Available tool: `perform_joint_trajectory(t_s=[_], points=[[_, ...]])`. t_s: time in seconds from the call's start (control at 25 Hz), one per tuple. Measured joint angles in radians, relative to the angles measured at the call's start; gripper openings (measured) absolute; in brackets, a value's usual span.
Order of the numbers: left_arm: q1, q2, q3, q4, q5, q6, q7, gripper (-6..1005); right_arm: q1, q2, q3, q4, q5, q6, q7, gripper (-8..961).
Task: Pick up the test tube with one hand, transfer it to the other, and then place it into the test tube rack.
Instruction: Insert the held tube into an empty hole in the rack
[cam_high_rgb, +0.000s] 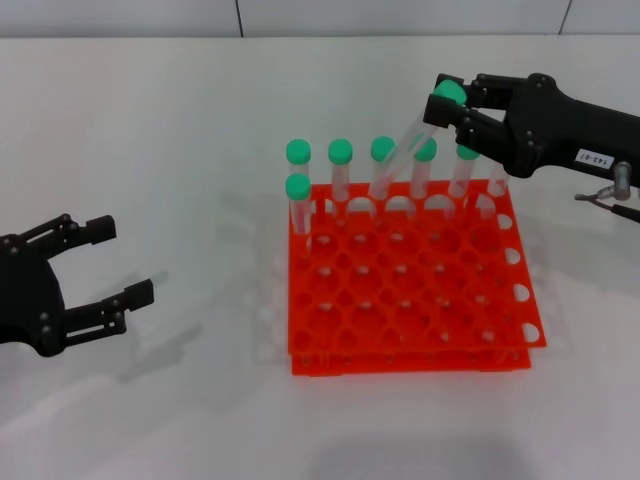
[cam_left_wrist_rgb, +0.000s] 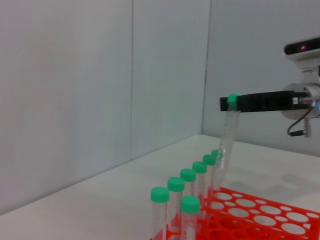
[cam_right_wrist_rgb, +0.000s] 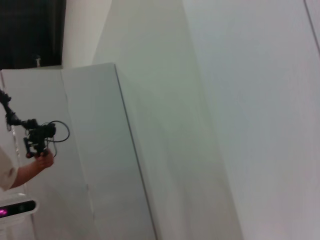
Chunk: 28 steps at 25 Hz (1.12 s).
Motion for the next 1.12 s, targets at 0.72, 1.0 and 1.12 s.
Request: perform_joint_trajectory(t_s=[0.72,1.0,1.12], points=[[-0.024,0.024,-0.037,-0.144,0.060,-0.013,0.061,832,0.004,-0.001,0.008,-0.305,-0.258,0.119,0.255,254],[-0.023,0.023,-0.039,-0.145,0.062,-0.028,0.047,832,0.002,0.033,0.016,-0.432,-0.403,0.169,0.373,254],[-0.023,0.022,-0.039,-0.145,0.064,-0.037,0.042,832,-0.001,0.047,0.018,-0.472,-0.449,0.181,0.418,254]])
